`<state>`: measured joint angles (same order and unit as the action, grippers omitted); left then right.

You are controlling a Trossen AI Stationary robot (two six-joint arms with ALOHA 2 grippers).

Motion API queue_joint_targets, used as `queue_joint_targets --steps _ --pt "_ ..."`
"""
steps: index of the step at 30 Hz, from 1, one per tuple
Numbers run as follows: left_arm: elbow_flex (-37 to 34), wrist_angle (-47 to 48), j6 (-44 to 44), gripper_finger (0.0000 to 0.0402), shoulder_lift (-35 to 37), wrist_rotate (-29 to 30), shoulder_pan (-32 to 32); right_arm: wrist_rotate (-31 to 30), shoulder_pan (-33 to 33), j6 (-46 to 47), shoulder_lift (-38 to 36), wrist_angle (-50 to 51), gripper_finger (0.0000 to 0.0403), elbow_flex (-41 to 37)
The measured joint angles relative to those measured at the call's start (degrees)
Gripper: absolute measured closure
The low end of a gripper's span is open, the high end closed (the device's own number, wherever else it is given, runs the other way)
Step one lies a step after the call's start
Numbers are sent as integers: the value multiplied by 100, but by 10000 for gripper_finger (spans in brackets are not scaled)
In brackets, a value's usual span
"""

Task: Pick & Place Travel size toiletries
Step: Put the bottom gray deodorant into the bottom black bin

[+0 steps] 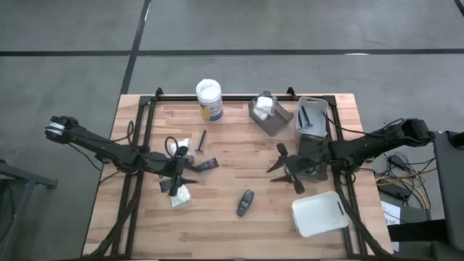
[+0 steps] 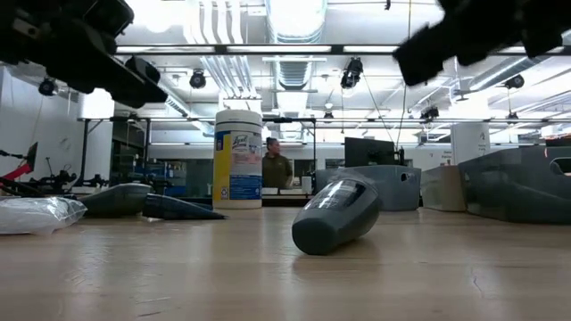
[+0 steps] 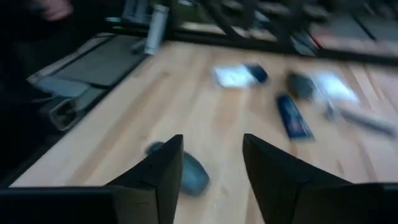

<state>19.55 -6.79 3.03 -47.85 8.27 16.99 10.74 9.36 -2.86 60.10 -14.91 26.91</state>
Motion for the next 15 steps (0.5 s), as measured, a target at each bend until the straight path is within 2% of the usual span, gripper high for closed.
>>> queue_joint_targets --steps 7,15 --pt "-9 22 9 209 164 22 2 156 279 -308 159 -450 187 110" --pt "-15 44 -323 209 421 250 7 124 280 -341 1607 -497 152 808"
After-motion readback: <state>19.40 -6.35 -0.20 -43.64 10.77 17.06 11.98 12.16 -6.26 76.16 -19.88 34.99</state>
